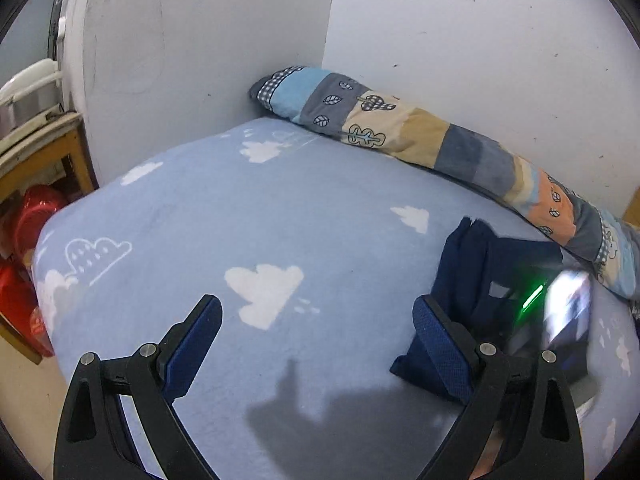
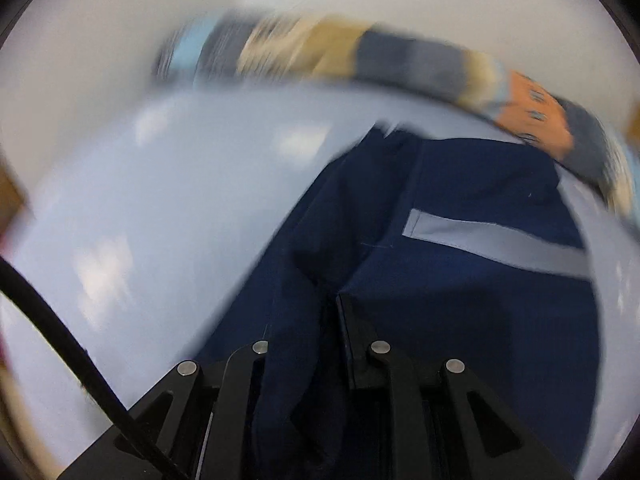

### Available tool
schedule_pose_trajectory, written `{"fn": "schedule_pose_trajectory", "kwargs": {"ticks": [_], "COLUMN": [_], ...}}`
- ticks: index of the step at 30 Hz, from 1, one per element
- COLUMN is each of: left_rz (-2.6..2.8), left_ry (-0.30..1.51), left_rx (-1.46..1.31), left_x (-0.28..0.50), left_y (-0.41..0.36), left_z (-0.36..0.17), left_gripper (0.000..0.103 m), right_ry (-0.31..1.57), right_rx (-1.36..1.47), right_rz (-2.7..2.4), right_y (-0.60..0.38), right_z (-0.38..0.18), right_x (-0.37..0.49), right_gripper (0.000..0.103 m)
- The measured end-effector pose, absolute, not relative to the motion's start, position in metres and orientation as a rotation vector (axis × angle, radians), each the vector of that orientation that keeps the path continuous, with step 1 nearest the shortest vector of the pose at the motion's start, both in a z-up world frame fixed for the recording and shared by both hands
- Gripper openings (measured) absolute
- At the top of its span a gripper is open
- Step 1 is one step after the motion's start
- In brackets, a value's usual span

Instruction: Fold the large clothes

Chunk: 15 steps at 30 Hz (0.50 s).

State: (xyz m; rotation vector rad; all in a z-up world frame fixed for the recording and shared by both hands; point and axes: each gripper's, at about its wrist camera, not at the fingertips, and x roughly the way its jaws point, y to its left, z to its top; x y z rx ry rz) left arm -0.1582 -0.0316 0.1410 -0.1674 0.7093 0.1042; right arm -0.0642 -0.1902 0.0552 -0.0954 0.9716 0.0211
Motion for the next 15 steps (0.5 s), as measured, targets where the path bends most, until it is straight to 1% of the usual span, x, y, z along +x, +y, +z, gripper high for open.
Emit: {"fn": "schedule_pose_trajectory", "kwargs": {"ticks": [2,6,7,8,9,10,13,14,15], "left_rz": [0.106,0.100,0.094,0.089,0.087,0.088,0.077,0.072,0.075], "left_ry": [0.709,0.702,0.702,0.705,0.708,0.710,0.705,0.703,0.707], "left_rx": [-0.163,-0.159,-0.157,-0.153,-0.142,-0.138,-0.167,-0.212,-0.221], "left_x": [-0.156,-0.153,-0.151,-0.149,-0.148,-0.147,-0.148,-0.149,-0.148], "left_y": [-0.032,-0.043,-0.045,-0.048,-0.052,-0.053,-0.052,-0.047,-0.046], "left_z": [0.142,0.144,0.144,0.143,0.142,0.141,0.140,0.141,0.140], "left_gripper": [0.096,0.096,0.096,0.096,0.096,0.096,0.096,0.096,0.096], "right_ry": [0.903,0.888,0.878,0.882,0.899,0.928,0.915,0.894,0.873], "right_rx": [-0.198,-0.154,-0.143,-0.114,-0.089,-0.050,0.166,0.222,0.224], "right_rz": [-0.002,0.036,0.064,0.134,0.185,0.259,0.470,0.516,0.510], "right_y": [-0.179,-0.194,-0.197,-0.200,-0.193,-0.194,-0.220,-0.234,-0.243], "right_z": [0.043,0.056,0.061,0.066,0.071,0.075,0.098,0.111,0.122], "right_x": [-0.076,-0.073,-0.076,-0.078,-0.081,-0.085,-0.105,-0.112,-0.118], "right_gripper": [0.017,0.017,0.023,0.037,0.054,0.060,0.061,0.057,0.057]}}
